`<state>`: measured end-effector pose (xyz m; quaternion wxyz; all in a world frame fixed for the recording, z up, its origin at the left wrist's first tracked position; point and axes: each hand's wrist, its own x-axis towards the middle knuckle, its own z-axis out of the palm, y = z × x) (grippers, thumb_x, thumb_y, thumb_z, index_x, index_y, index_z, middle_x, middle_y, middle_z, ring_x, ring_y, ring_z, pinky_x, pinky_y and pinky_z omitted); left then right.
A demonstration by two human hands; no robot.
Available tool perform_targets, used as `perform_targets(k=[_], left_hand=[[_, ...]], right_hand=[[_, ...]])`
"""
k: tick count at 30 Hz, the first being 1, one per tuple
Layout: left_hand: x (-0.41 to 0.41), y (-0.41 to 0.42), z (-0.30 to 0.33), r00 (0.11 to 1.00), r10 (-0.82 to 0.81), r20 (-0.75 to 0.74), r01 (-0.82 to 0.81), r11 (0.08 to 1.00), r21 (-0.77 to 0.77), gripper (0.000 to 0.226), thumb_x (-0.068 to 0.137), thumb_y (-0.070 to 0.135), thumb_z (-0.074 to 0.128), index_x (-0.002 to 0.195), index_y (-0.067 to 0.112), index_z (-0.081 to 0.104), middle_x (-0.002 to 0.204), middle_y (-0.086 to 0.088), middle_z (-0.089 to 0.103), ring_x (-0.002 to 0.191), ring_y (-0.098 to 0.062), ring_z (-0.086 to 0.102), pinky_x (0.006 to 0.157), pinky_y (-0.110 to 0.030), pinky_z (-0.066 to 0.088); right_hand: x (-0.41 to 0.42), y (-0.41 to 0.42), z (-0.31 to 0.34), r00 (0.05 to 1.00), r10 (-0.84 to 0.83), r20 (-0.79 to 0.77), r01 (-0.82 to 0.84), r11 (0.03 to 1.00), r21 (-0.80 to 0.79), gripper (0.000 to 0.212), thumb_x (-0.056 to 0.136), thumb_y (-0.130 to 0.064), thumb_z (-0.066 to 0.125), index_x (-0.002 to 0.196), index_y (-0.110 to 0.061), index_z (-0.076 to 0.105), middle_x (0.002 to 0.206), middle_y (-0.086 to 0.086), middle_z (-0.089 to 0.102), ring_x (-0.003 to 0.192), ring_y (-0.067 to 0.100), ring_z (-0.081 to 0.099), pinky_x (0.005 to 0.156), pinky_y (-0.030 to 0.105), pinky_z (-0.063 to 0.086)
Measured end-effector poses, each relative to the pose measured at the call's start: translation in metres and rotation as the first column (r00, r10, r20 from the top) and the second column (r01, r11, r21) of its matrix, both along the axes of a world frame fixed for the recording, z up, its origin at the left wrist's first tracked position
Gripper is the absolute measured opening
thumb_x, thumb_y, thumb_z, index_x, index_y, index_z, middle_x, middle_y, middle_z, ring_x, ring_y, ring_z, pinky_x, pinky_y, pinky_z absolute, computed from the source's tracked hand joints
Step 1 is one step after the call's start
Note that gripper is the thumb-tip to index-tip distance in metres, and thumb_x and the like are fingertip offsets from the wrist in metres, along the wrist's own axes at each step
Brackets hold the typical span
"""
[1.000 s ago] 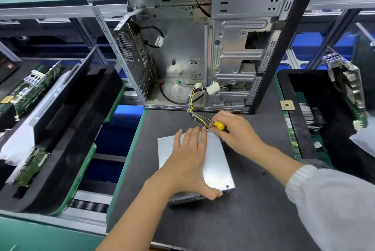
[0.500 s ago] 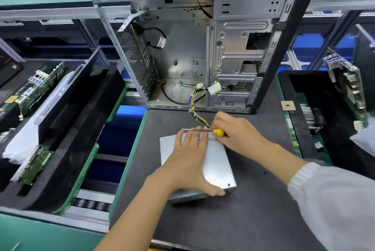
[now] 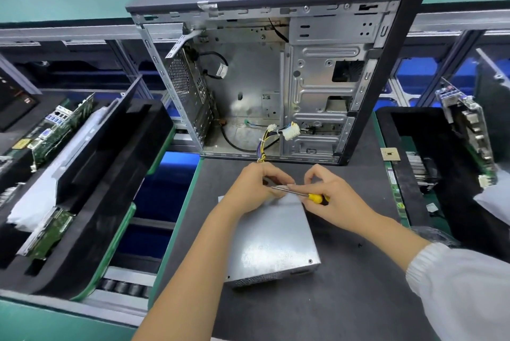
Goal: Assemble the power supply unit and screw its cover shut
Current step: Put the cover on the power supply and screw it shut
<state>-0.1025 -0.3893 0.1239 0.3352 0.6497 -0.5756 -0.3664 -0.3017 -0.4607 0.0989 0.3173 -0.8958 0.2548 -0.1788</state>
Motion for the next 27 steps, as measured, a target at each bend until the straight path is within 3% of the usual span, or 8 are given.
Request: perform_targets(k=[3,6,10,13,16,20,24,27], left_hand=[[0.003,-0.002,-0.001,0.999,-0.001,-0.046,0.001,1.000,0.004,0.021,0.079,0.002,0.077,0.090,0.020,0.078,0.092,-0.002,0.072,0.086,-0.013,0.066,0.078,-0.024,0.051],[0.003,-0.005,0.001,0.996,0.002,-0.085,0.002,0.999,0.037,0.016,0.080,0.000,0.074,0.089,0.012,0.079,0.086,-0.009,0.073,0.076,-0.018,0.064,0.076,-0.036,0.051],[0.004,-0.006,0.004,0.993,-0.012,-0.113,0.018,0.999,0.051,0.016,0.080,0.002,0.077,0.088,0.015,0.078,0.089,-0.014,0.074,0.079,-0.025,0.061,0.074,-0.042,0.049],[0.003,-0.007,0.005,0.991,-0.010,-0.130,0.015,0.999,0.042,0.016,0.079,0.000,0.077,0.088,0.013,0.078,0.090,-0.017,0.073,0.081,-0.022,0.061,0.076,-0.034,0.047],[0.004,-0.010,0.003,0.991,0.007,-0.137,0.002,0.998,0.067,0.018,0.078,-0.002,0.077,0.085,0.014,0.078,0.080,-0.009,0.073,0.072,-0.011,0.060,0.071,-0.023,0.047],[0.003,-0.010,0.000,0.985,0.042,-0.169,-0.029,0.996,0.083,0.018,0.078,-0.003,0.077,0.082,0.014,0.078,0.065,0.004,0.067,0.050,-0.002,0.050,0.057,-0.019,0.041],[0.003,-0.008,-0.002,0.986,0.052,-0.156,-0.039,0.996,0.083,0.019,0.078,0.002,0.078,0.078,0.021,0.078,0.052,0.012,0.062,0.046,-0.004,0.045,0.055,-0.020,0.037],[0.003,-0.008,-0.002,0.982,0.071,-0.174,-0.056,0.994,0.089,0.018,0.078,0.002,0.078,0.078,0.020,0.079,0.056,0.005,0.064,0.049,-0.008,0.044,0.058,-0.026,0.036]], right_hand=[[-0.004,0.000,0.002,0.998,0.015,-0.058,-0.016,1.000,-0.016,0.045,0.088,-0.022,0.060,0.121,-0.052,0.056,0.090,-0.013,0.039,0.074,0.009,0.048,0.064,0.032,0.048],[-0.009,-0.003,0.006,0.987,0.056,-0.149,-0.067,0.995,-0.069,0.051,0.090,-0.025,0.056,0.125,-0.060,0.046,0.086,-0.012,0.036,0.069,0.012,0.046,0.061,0.032,0.046],[-0.012,-0.004,0.009,0.972,0.097,-0.216,-0.120,0.988,-0.097,0.056,0.091,-0.028,0.053,0.128,-0.065,0.036,0.084,-0.014,0.033,0.067,0.013,0.046,0.060,0.030,0.046],[-0.014,-0.007,0.011,0.962,0.112,-0.251,-0.135,0.988,-0.079,0.055,0.091,-0.031,0.053,0.130,-0.065,0.034,0.085,-0.014,0.035,0.068,0.011,0.045,0.061,0.028,0.045],[-0.014,-0.007,0.016,0.970,0.118,-0.214,-0.121,0.993,-0.002,0.047,0.091,-0.033,0.056,0.128,-0.058,0.044,0.085,-0.012,0.039,0.071,0.007,0.046,0.062,0.021,0.042],[-0.016,-0.017,0.037,0.988,0.095,-0.125,-0.096,0.995,-0.005,0.020,0.088,-0.025,0.062,0.107,-0.029,0.067,0.081,-0.013,0.046,0.076,0.003,0.049,0.067,0.012,0.035],[-0.018,-0.038,0.070,0.928,0.107,-0.358,-0.157,0.981,-0.116,0.012,0.089,-0.016,0.056,0.097,-0.016,0.064,0.088,-0.005,0.044,0.080,0.013,0.049,0.072,0.021,0.036],[-0.013,-0.044,0.094,0.830,0.093,-0.550,-0.250,0.943,-0.219,0.020,0.089,-0.020,0.057,0.108,-0.019,0.063,0.092,-0.003,0.048,0.086,0.016,0.050,0.076,0.029,0.042]])
